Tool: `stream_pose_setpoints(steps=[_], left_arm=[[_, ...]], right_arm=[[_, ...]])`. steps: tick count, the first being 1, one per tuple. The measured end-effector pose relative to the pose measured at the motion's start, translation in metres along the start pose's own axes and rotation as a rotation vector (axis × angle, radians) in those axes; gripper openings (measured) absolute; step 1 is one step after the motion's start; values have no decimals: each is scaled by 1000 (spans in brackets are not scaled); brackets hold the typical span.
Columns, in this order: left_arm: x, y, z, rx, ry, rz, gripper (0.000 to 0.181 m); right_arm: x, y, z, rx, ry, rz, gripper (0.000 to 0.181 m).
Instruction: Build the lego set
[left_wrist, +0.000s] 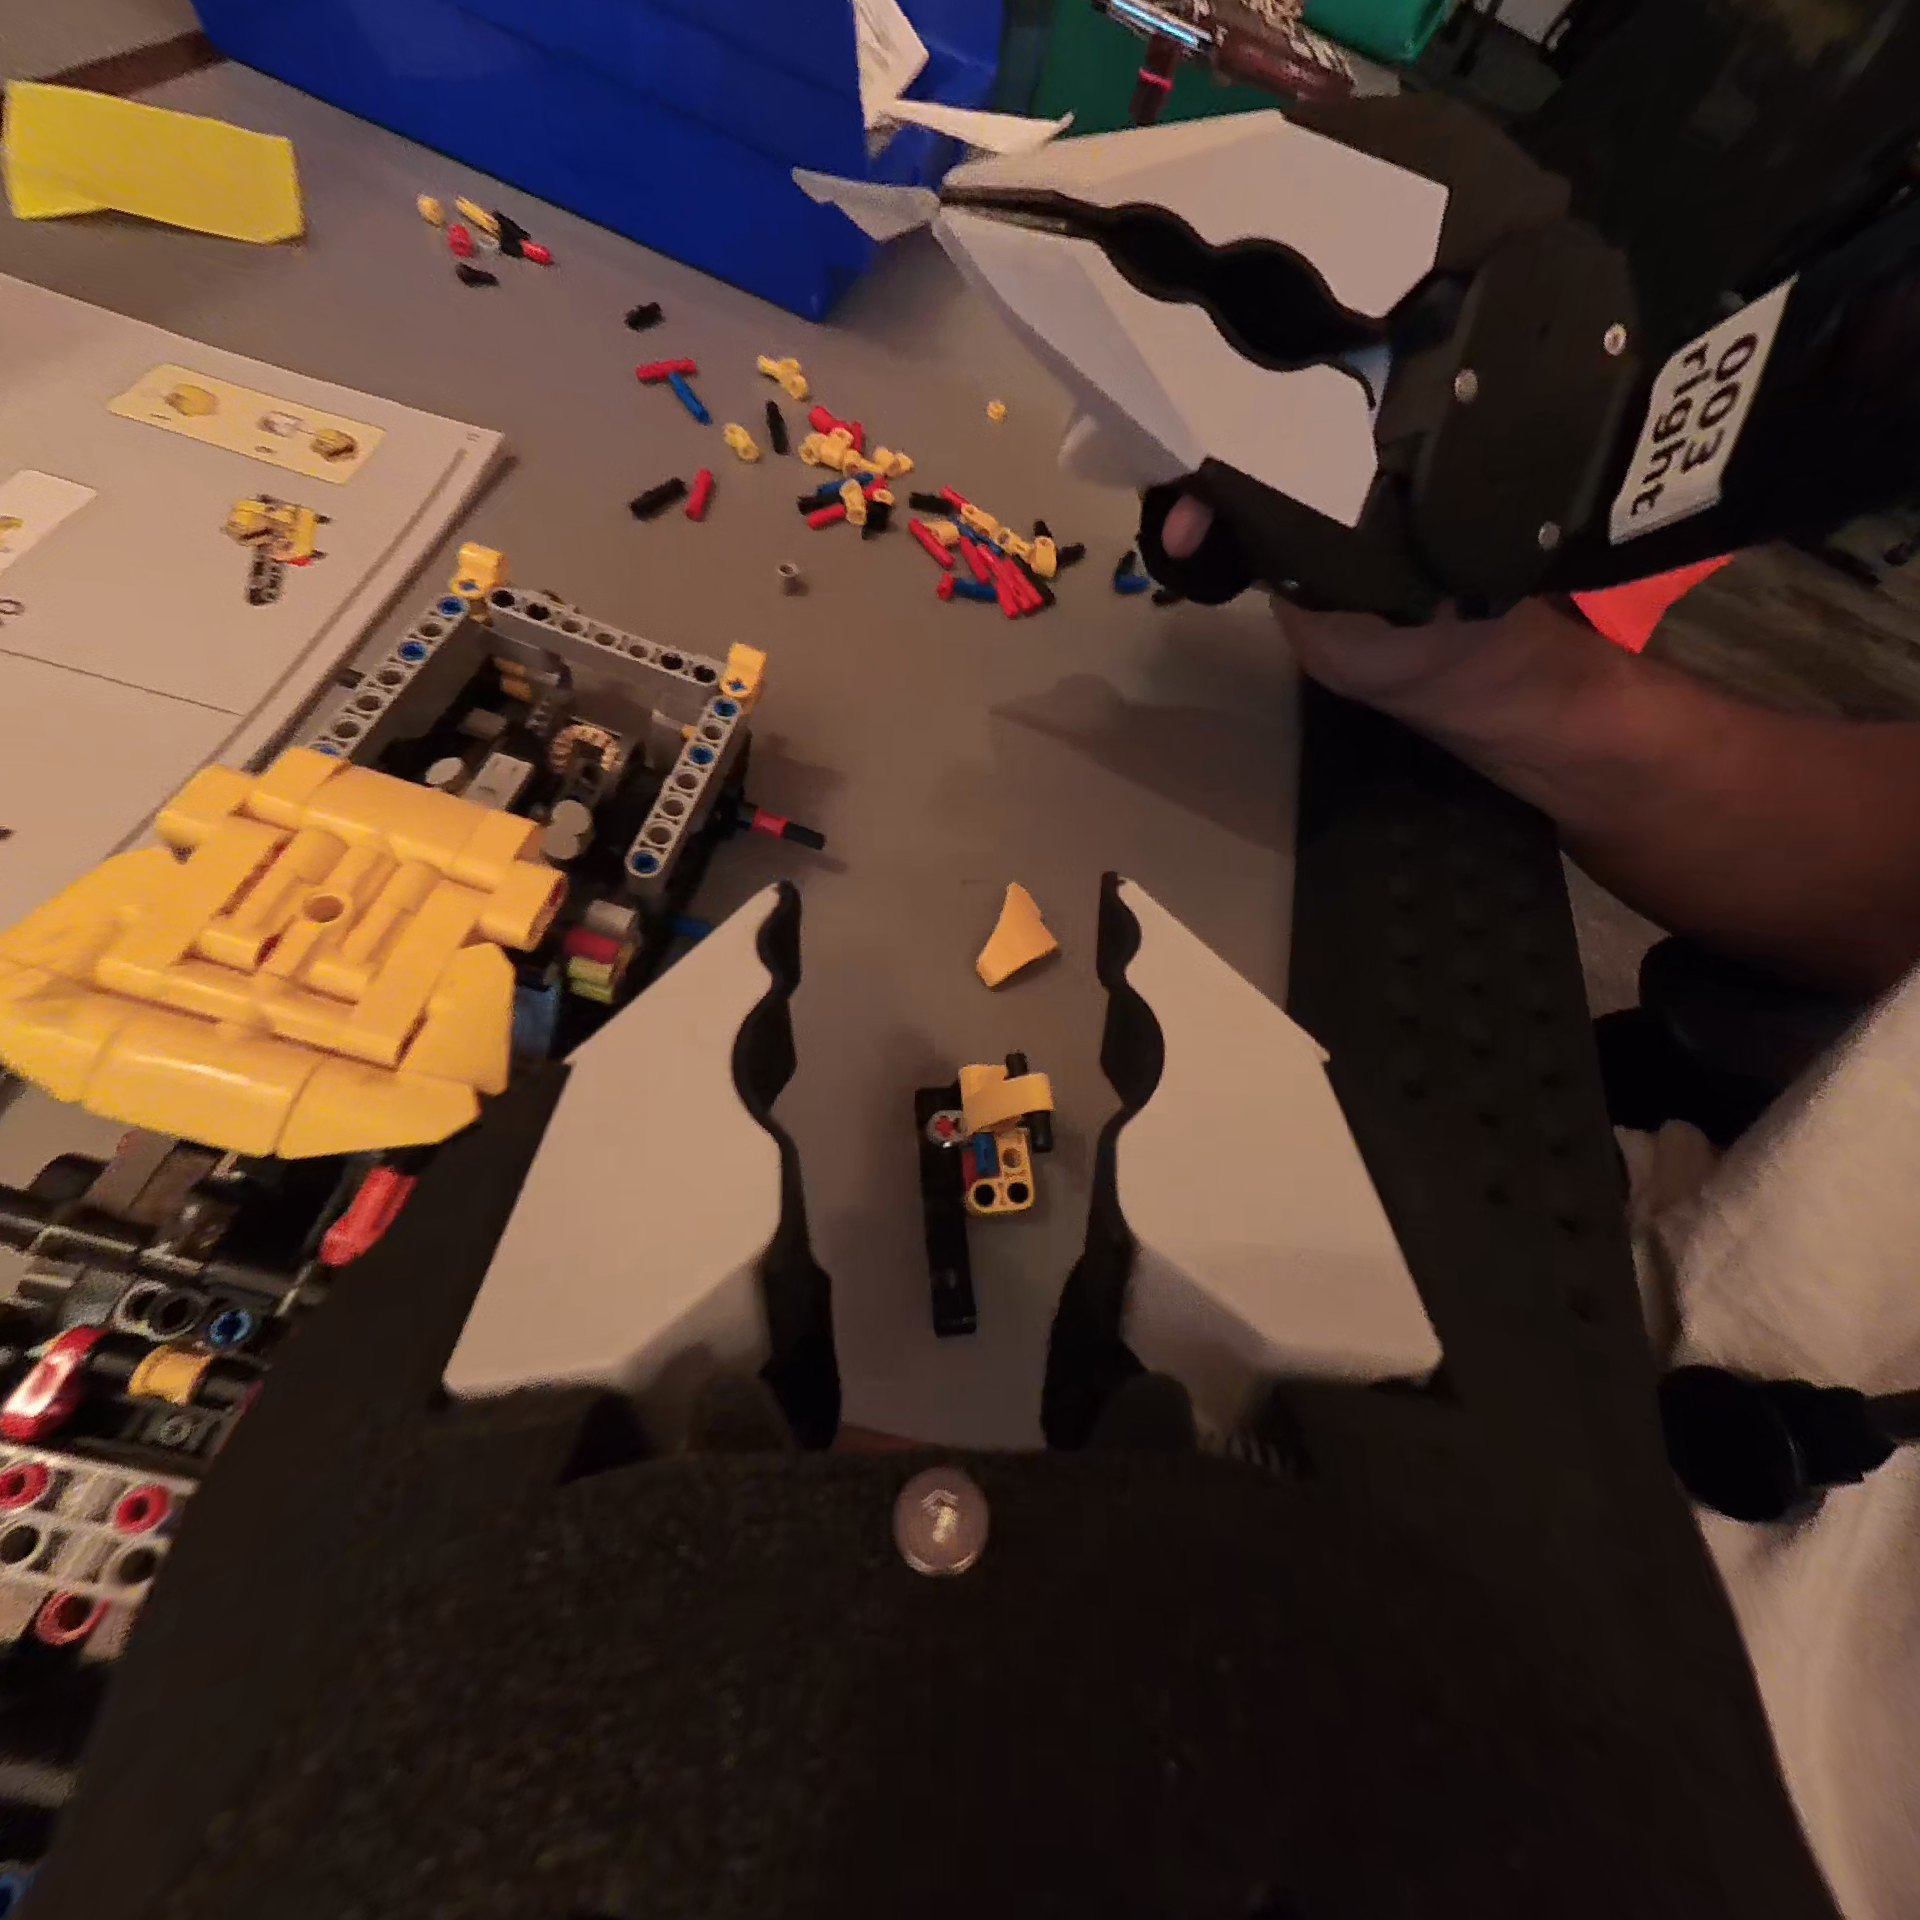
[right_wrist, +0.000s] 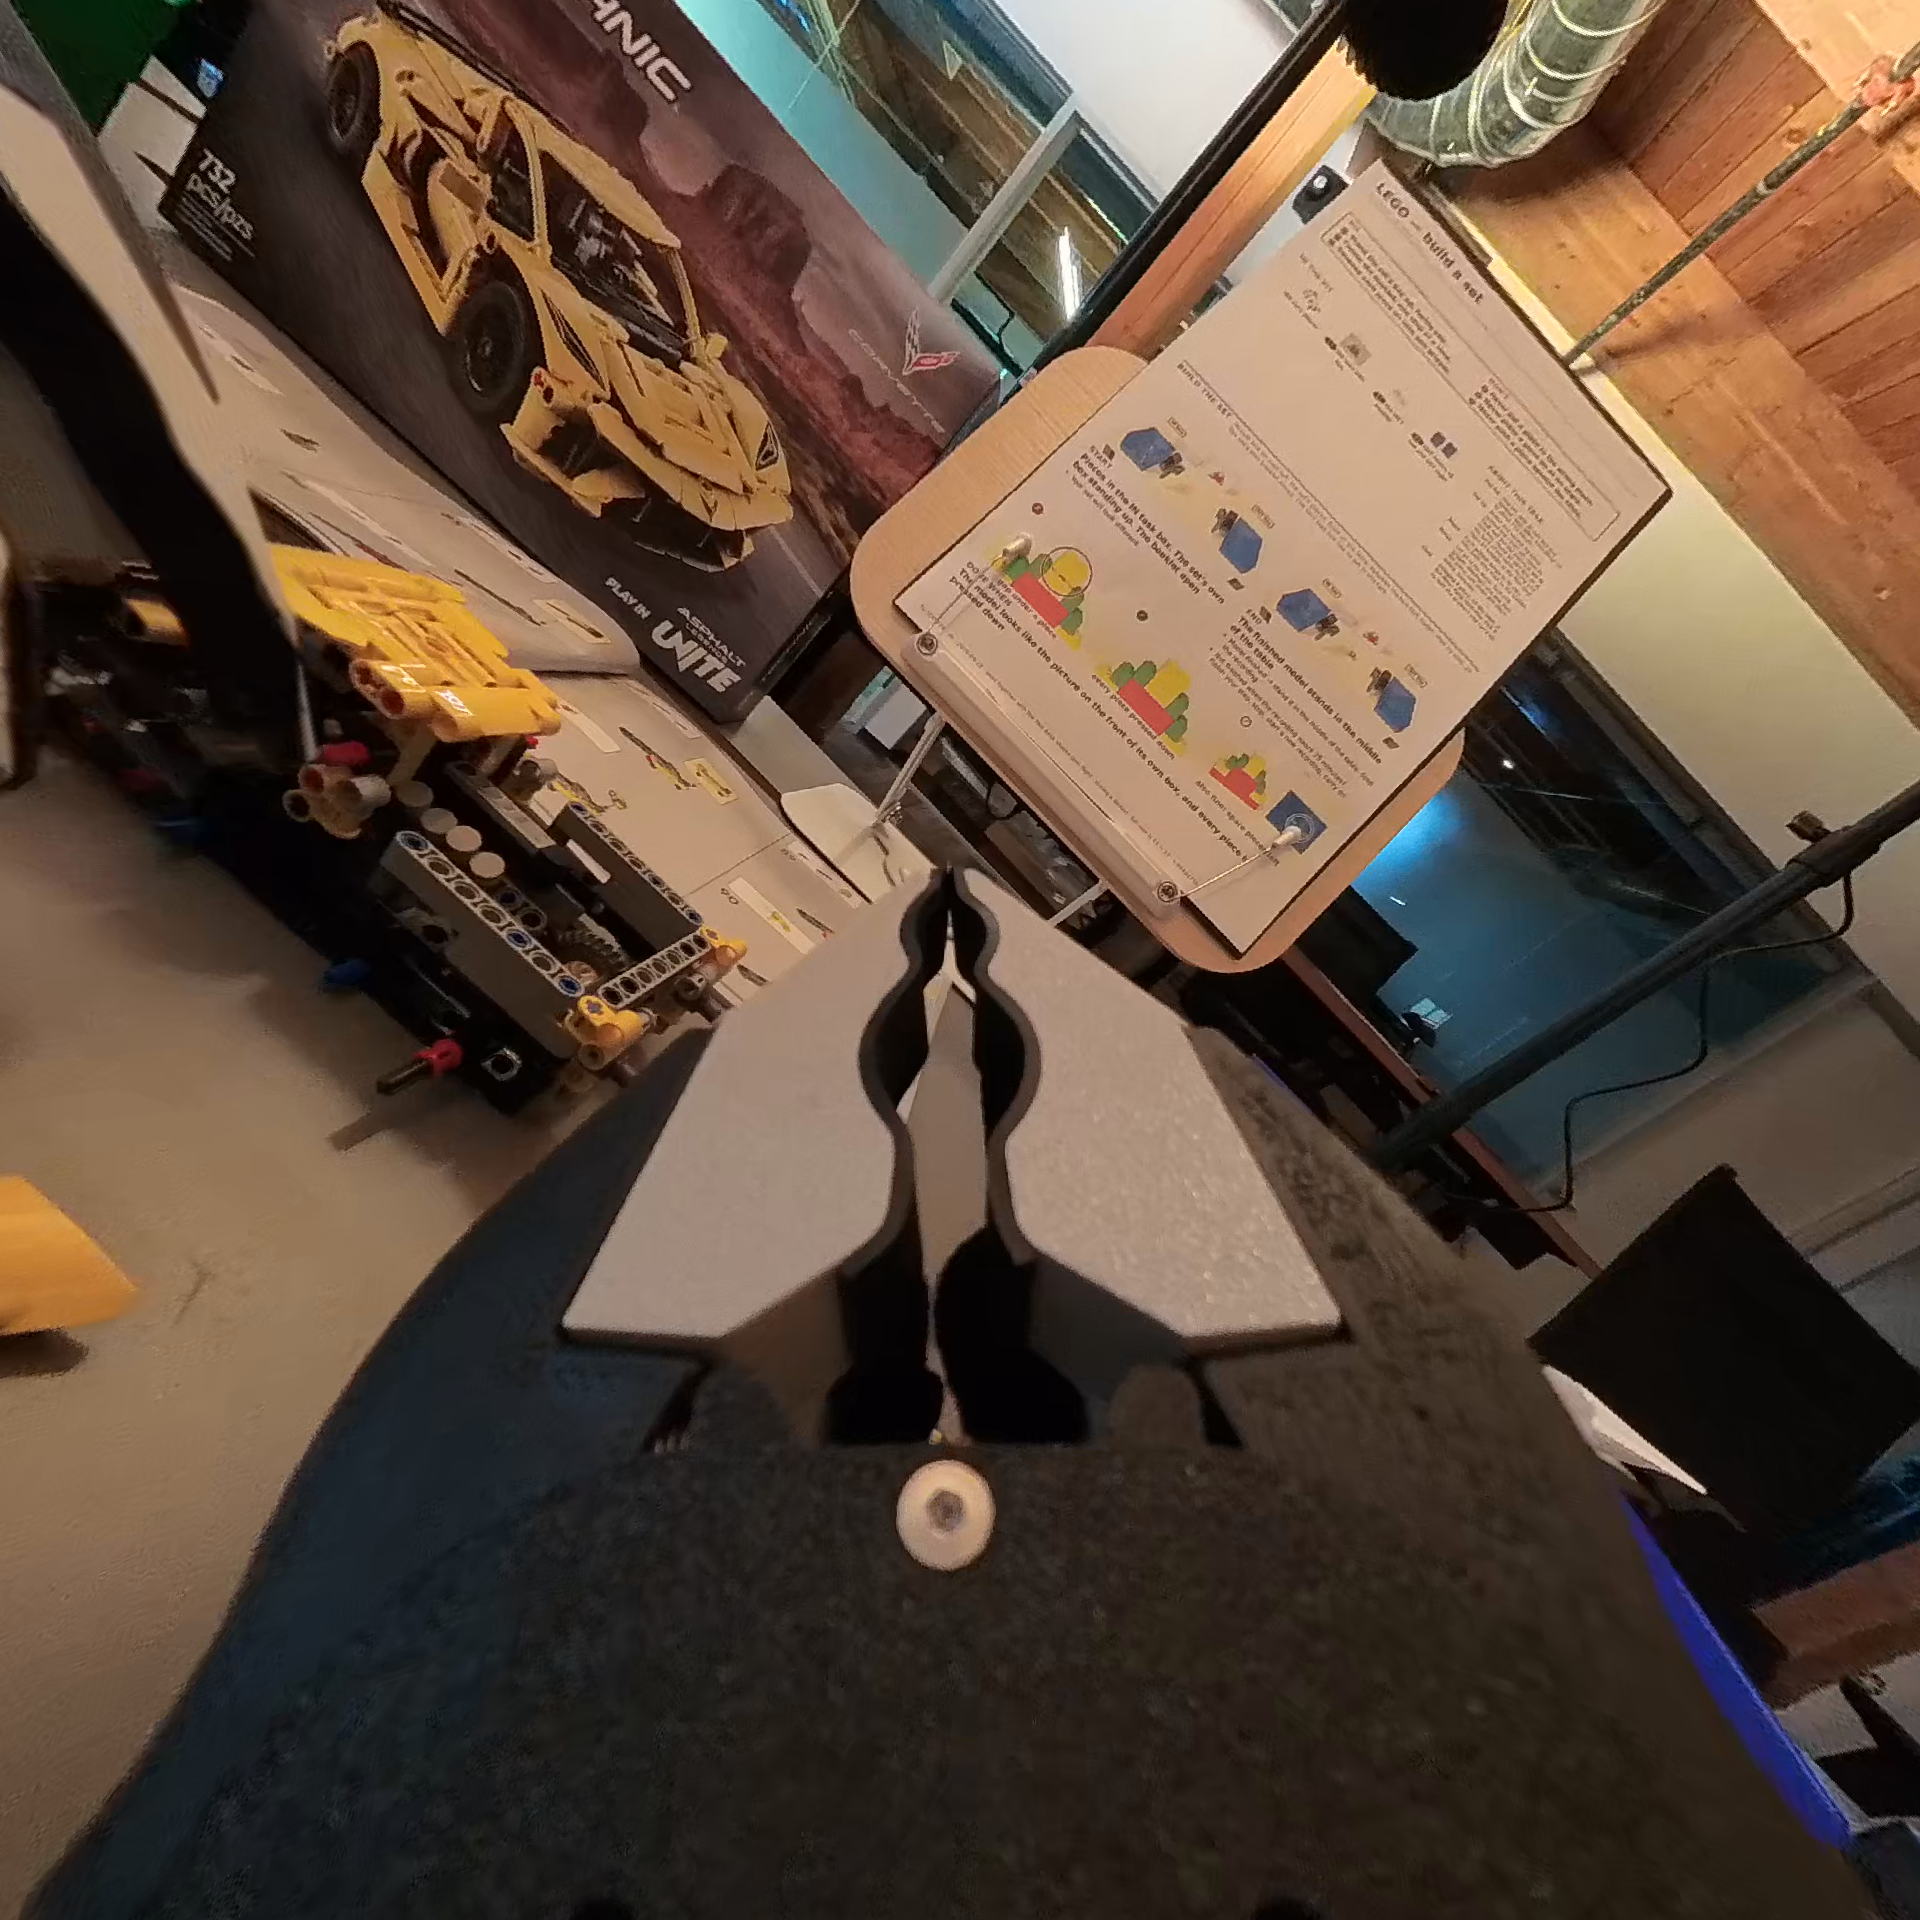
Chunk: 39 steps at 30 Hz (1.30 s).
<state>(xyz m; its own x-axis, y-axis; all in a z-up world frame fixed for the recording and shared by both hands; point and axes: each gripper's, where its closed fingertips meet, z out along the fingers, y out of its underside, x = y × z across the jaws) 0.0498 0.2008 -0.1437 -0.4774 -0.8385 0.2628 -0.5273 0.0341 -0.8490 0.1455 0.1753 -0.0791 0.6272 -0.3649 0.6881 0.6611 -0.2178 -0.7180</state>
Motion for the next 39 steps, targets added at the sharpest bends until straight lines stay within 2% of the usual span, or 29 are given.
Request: stream_pose_setpoints(steps=[7,9,11,16,23,27,33,36,39], left_arm=[[5,2,2,-40,21,51,58],[19,5,0,-61,103,114,58],[28,10,-2,-115,161,186,58],[17,24,13,-290,147,314,57],[19,44,42,-449,147,372,56],[24,48,49,-464,187,372,36],[20,52,55,-497,169,370,33],[16,54,57,-512,148,392,17],[19,55,57,-520,165,369,15]], right_arm=[[-1,-1,0,9,-14,21,0],[0,-1,-1,11,-13,39,0],[2,-1,-1,14,-10,60,0],[4,0,-2,15,-9,77,0],[5,1,-2,13,-9,91,0],[7,0,-3,20,-8,105,0],[8,-1,-4,29,-7,117,0],[9,-1,-4,31,-7,121,0],[9,-2,-5,33,-7,124,0]])
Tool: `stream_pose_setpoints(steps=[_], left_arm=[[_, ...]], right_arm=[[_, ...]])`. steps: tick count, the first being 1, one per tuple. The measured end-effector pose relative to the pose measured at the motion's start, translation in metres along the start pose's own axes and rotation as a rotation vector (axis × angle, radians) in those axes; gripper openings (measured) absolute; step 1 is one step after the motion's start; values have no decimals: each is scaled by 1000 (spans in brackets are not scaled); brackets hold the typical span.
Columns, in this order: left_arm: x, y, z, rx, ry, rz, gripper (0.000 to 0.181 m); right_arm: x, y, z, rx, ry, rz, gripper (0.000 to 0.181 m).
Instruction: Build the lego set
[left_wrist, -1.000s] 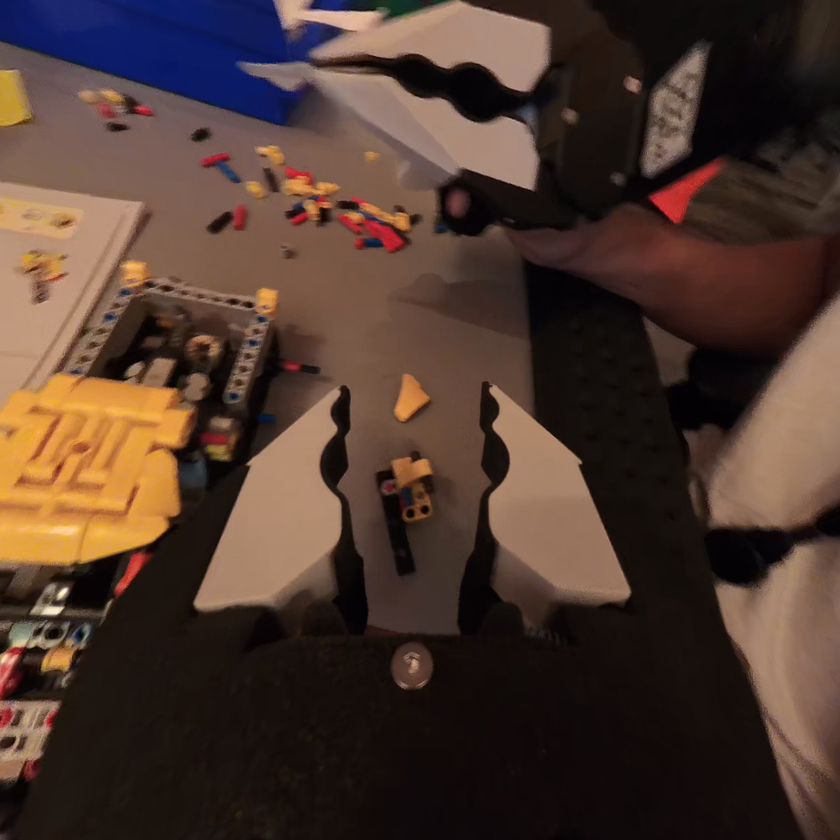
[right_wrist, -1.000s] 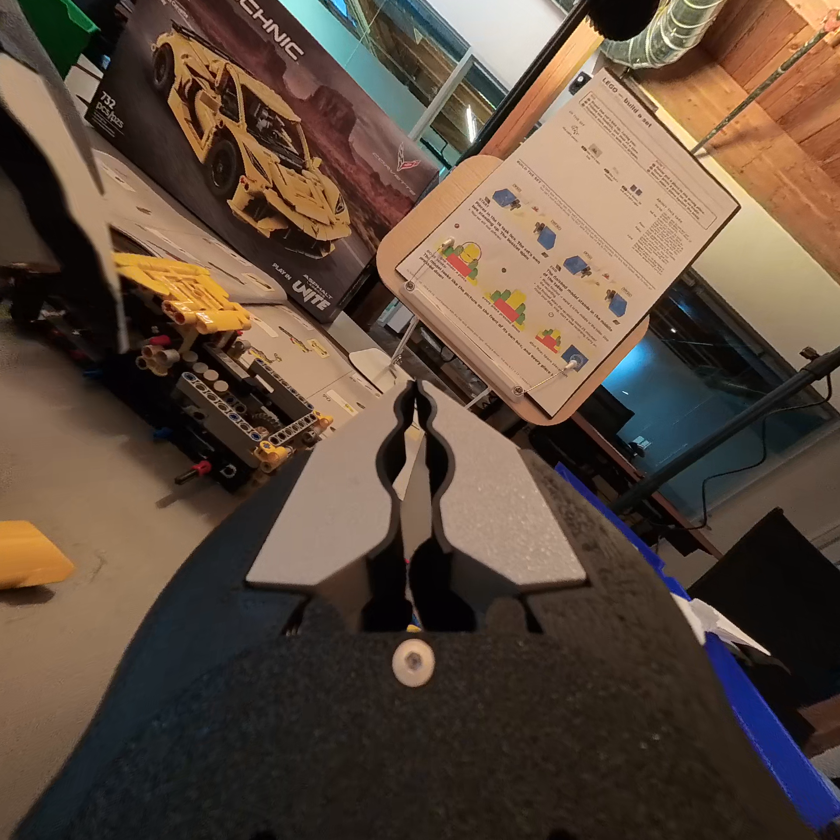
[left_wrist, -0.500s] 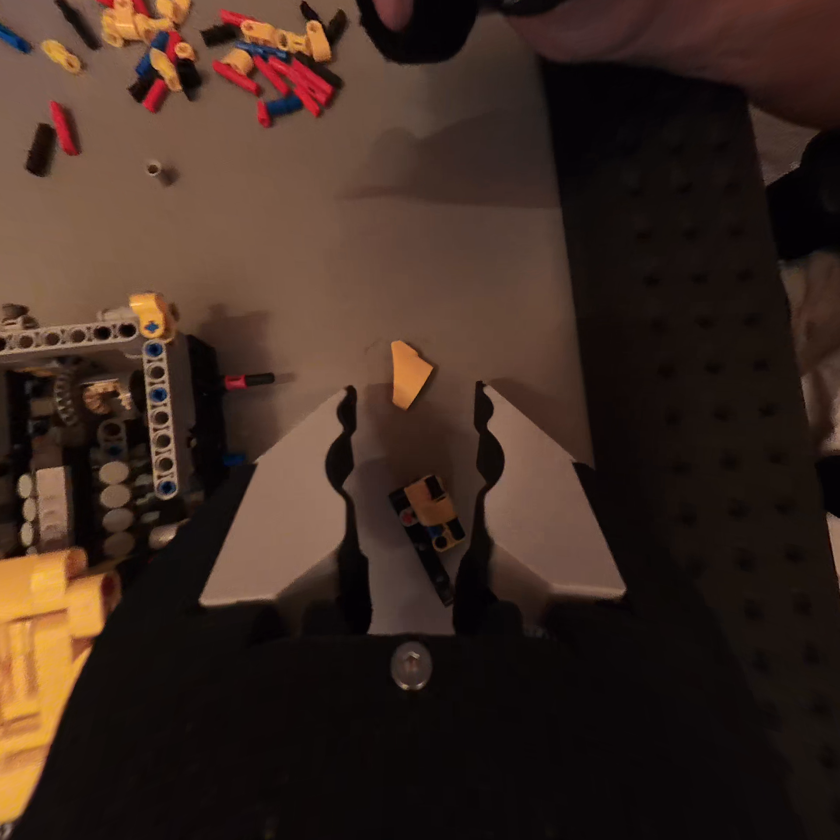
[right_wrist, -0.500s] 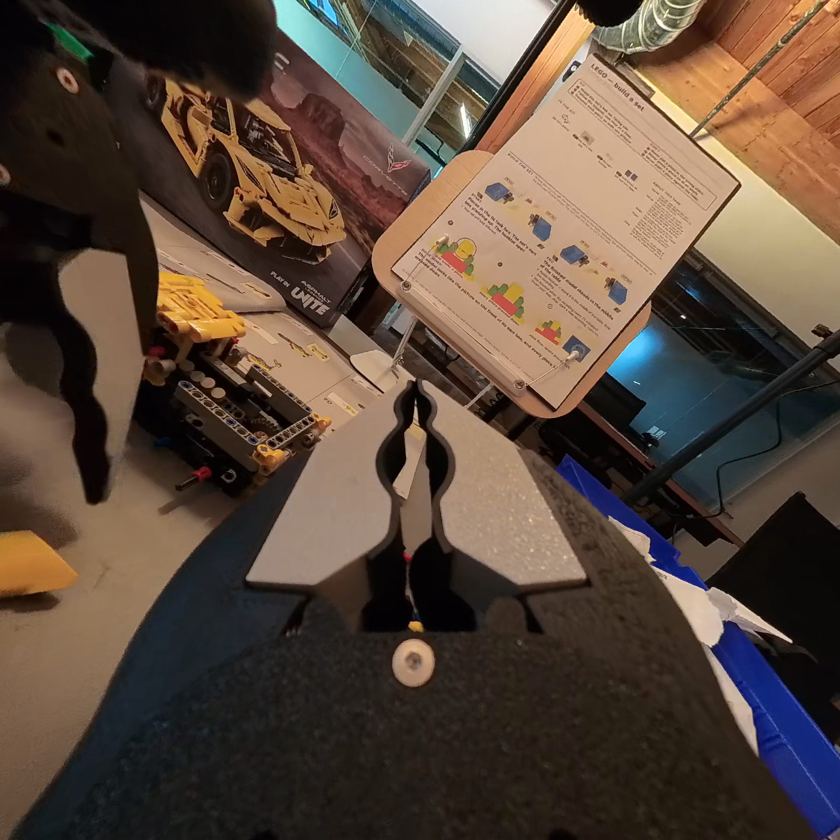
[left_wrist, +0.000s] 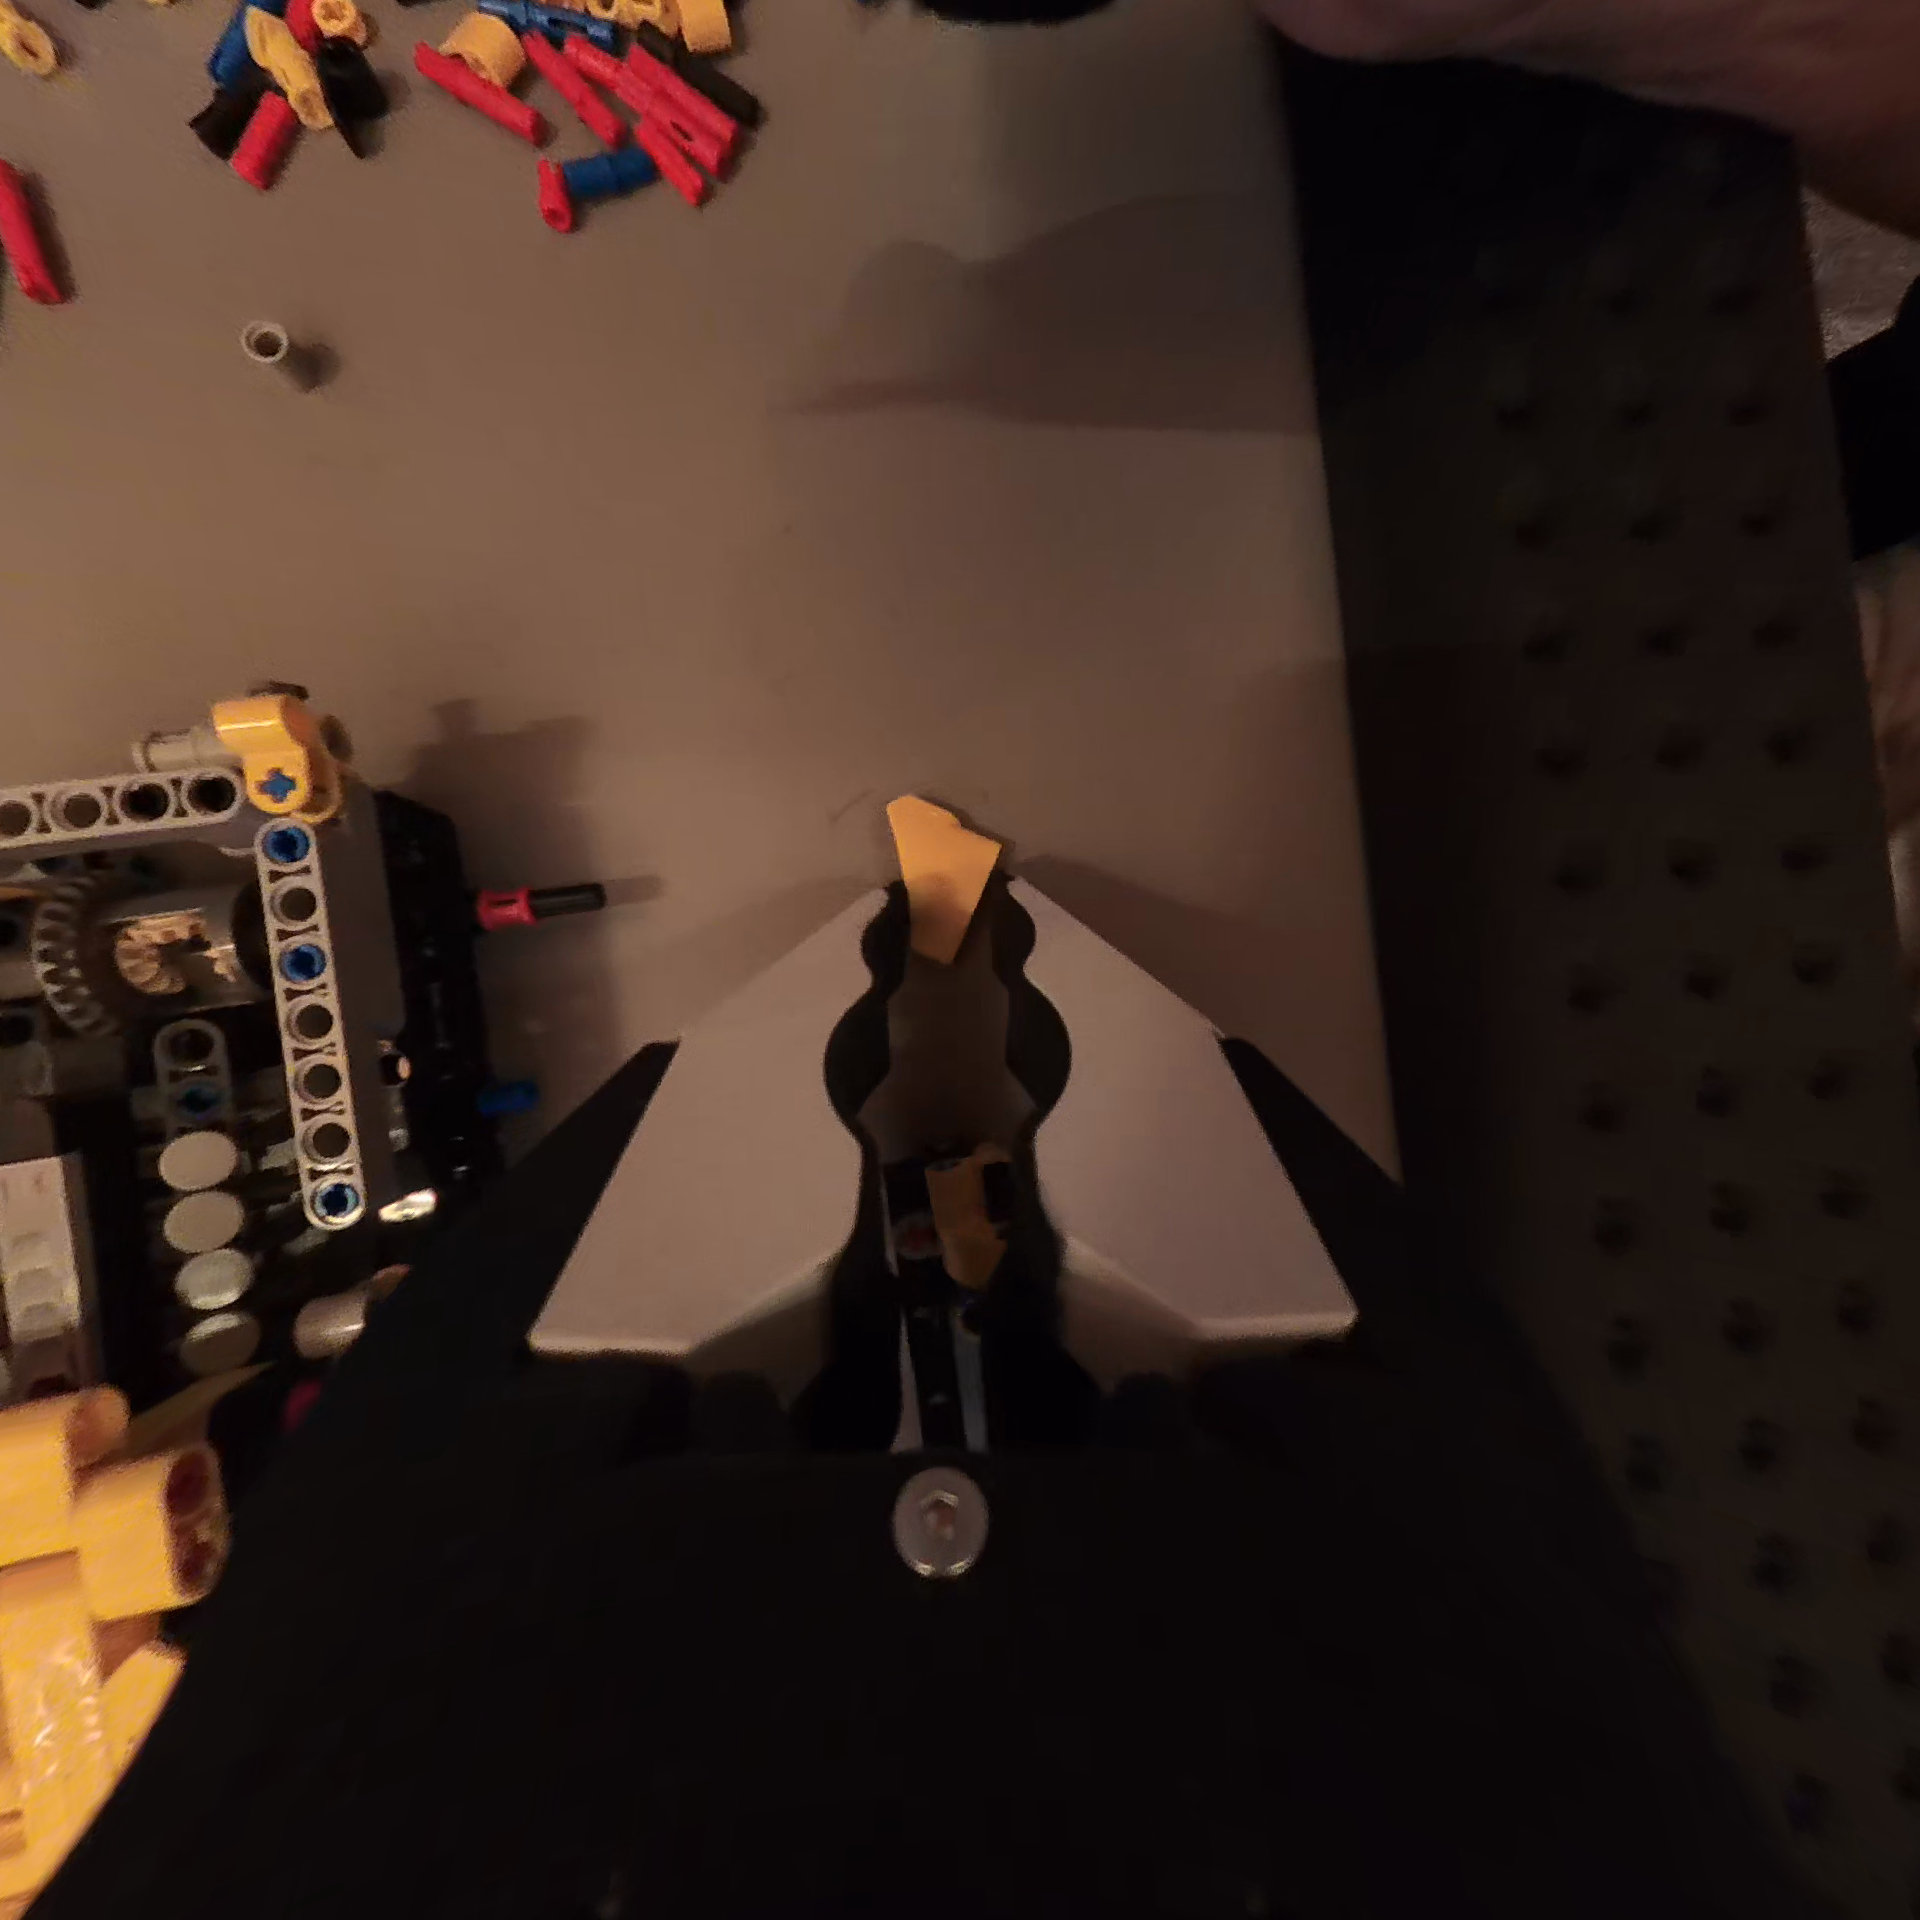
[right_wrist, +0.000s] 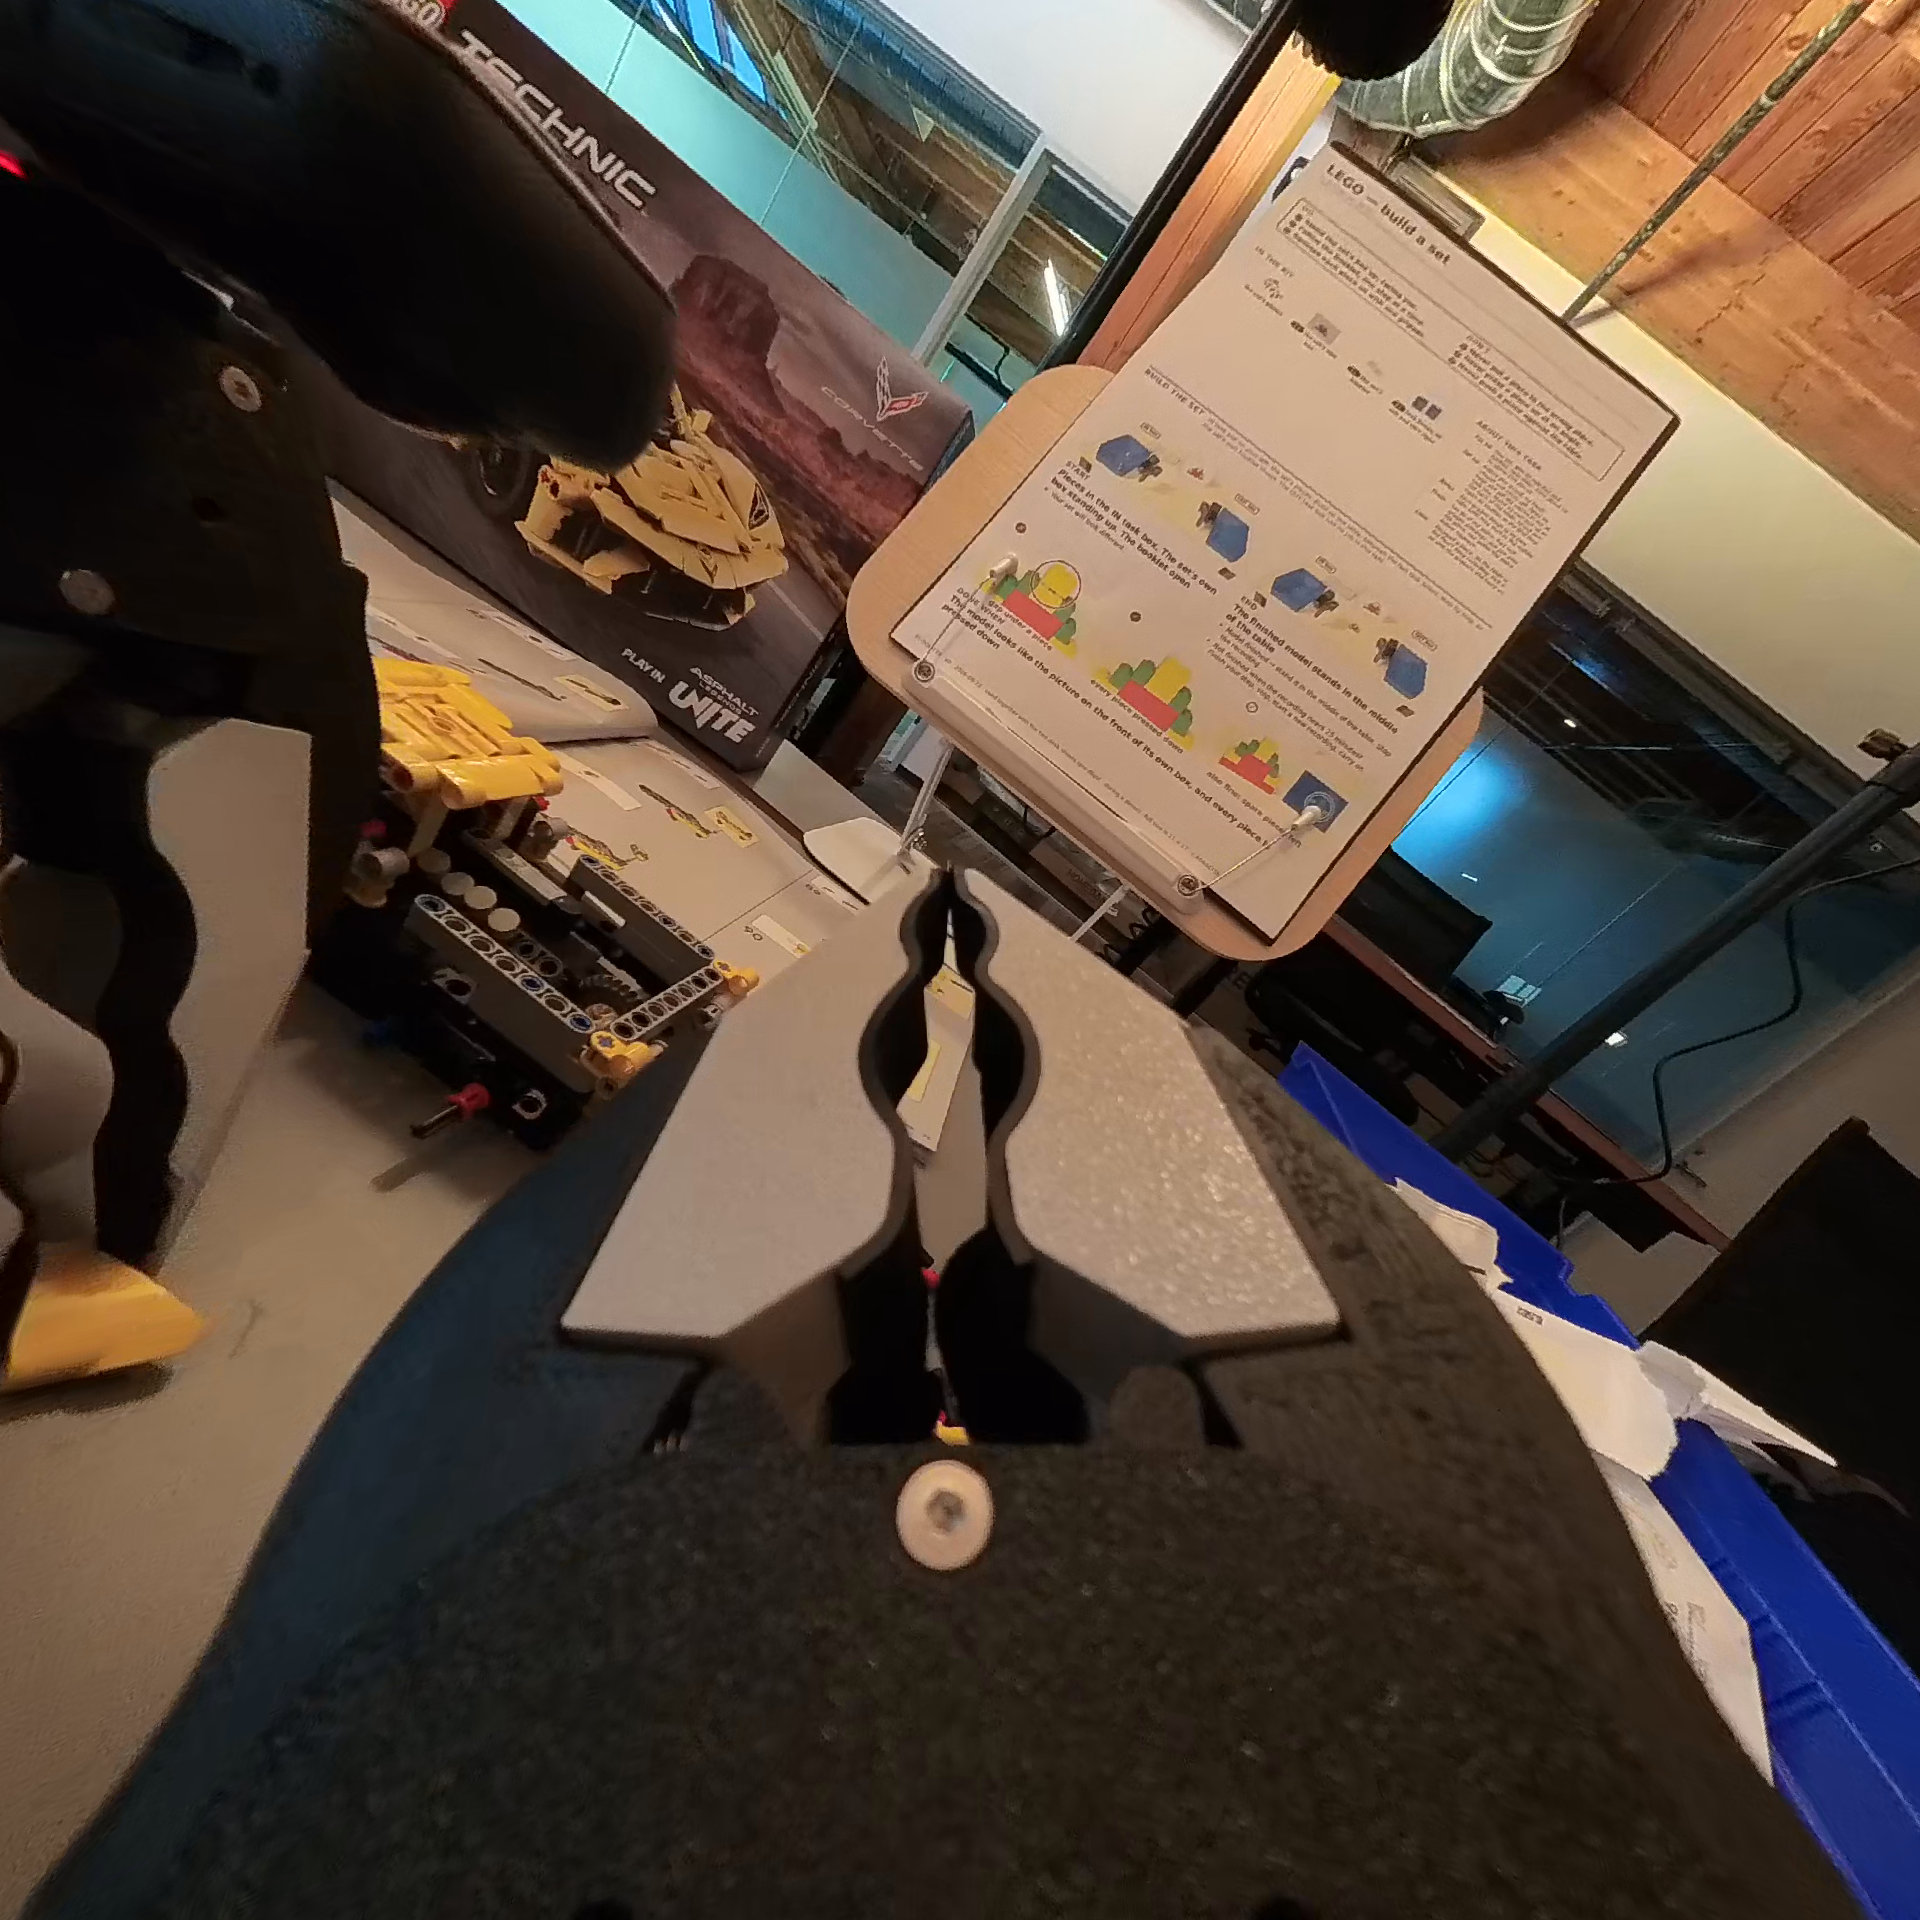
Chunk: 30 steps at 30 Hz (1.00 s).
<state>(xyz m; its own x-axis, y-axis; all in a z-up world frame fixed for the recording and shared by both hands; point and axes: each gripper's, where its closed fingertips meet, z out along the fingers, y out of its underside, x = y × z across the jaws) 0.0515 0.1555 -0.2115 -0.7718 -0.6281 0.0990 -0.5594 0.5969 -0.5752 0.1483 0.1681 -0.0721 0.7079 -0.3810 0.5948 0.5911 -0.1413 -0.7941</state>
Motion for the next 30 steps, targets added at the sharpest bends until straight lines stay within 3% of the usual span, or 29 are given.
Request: stream_pose_setpoints(steps=[5,10,15,18,22,24,30], left_arm=[[-19,-6,-8,50,-120,-79,15],[-53,-29,-49,319,-308,-353,14],[-34,-32,-86,551,-268,-632,15],[-17,0,-100,569,-359,-790,14],[-4,94,-114,413,-617,-965,14],[6,125,-113,337,-647,-1040,14],[14,147,-109,233,-672,-1064,14]], right_arm=[[2,0,-1,1,6,8,0],[2,1,0,-2,4,13,0],[0,2,0,-8,-4,12,0],[0,3,1,-10,-5,17,0],[-2,4,1,-15,-13,13,0],[-4,4,2,-15,-17,5,0],[-6,5,2,-23,-21,-20,0]])
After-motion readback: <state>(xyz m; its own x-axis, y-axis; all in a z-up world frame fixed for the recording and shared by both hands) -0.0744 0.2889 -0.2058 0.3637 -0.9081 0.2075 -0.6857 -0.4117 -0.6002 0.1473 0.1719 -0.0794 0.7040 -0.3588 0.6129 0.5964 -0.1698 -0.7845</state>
